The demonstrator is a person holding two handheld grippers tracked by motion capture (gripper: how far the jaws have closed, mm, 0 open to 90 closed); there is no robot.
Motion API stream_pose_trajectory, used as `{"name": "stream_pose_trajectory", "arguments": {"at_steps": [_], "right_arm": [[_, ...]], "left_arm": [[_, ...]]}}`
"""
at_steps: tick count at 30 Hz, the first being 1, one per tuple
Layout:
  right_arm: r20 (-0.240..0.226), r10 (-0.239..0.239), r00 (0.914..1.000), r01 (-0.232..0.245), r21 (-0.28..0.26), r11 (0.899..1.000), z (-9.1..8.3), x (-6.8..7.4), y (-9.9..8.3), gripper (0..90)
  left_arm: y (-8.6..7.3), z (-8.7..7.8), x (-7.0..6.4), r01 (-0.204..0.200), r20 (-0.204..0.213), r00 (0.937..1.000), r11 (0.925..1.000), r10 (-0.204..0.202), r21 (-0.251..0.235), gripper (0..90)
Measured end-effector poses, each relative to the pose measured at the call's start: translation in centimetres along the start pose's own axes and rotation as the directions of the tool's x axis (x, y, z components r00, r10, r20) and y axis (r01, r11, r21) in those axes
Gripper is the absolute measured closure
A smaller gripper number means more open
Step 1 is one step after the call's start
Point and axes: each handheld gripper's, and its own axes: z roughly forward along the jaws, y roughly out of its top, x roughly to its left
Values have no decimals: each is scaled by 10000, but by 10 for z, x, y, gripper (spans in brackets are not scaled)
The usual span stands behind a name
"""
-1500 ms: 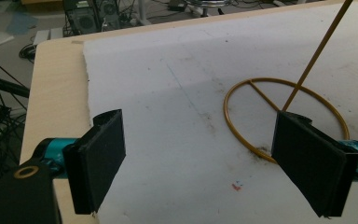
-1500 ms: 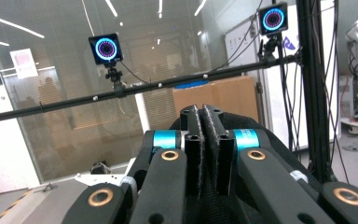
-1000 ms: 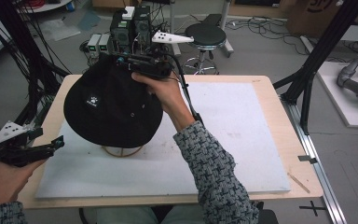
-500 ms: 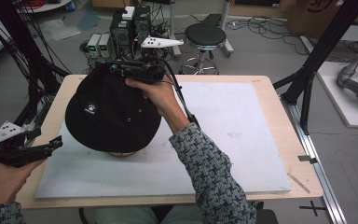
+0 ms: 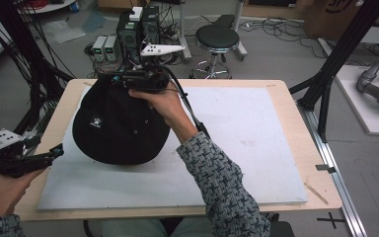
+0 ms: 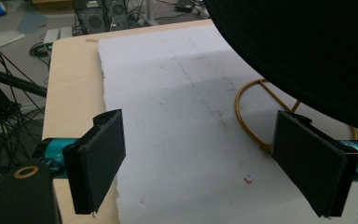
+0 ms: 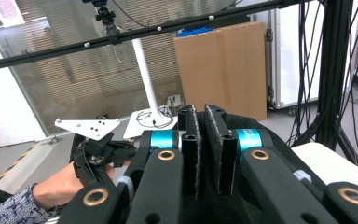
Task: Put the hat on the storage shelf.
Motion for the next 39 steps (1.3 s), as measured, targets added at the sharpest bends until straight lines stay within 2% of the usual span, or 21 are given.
{"name": "stream_pose_trajectory", "arguments": {"at_steps": [5, 10, 16, 23, 30, 31, 37, 38, 39], "right_arm": [[75, 172, 9998, -172, 113, 9998, 1, -2, -2, 852], [22, 341, 9994, -341, 292, 9990, 2, -3, -3, 810], [-59, 423, 9991, -420, 443, 9981, 4, -5, -6, 806], [-68, 550, 9985, -545, 541, 9970, 4, -5, -7, 744], [28, 439, 9990, -440, 598, 9972, 1, -3, -5, 684], [112, 424, 9990, -430, 552, 9976, -2, -3, -3, 649], [324, 444, 9985, -451, 209, 9988, -16, -5, 2, 626], [425, 422, 9982, -428, 130, 9990, -20, -6, 3, 606], [747, 262, 9969, -257, -74, 9996, -27, -7, 1, 590]], "left_arm": [[0, 1, -1, -12, 34, 10000, 10000, 12, 33, 178], [0, 2, -1, -19, 52, 10000, 10000, 19, 39, 178], [0, 1, -1, -12, 58, 10000, 10000, 12, 40, 178], [0, 0, -1, 11, 38, 10000, 10000, -11, 18, 178], [0, 1, -2, -26, 65, 10000, 10000, 26, 37, 178], [0, 1, -2, -44, 76, 10000, 10000, 44, 43, 178], [0, 2, -3, -39, 93, 9999, 10000, 39, 49, 178], [0, 2, -2, -37, 102, 9999, 10000, 37, 46, 178], [1, 1, -2, -25, 90, 10000, 10000, 25, 14, 178]]}}
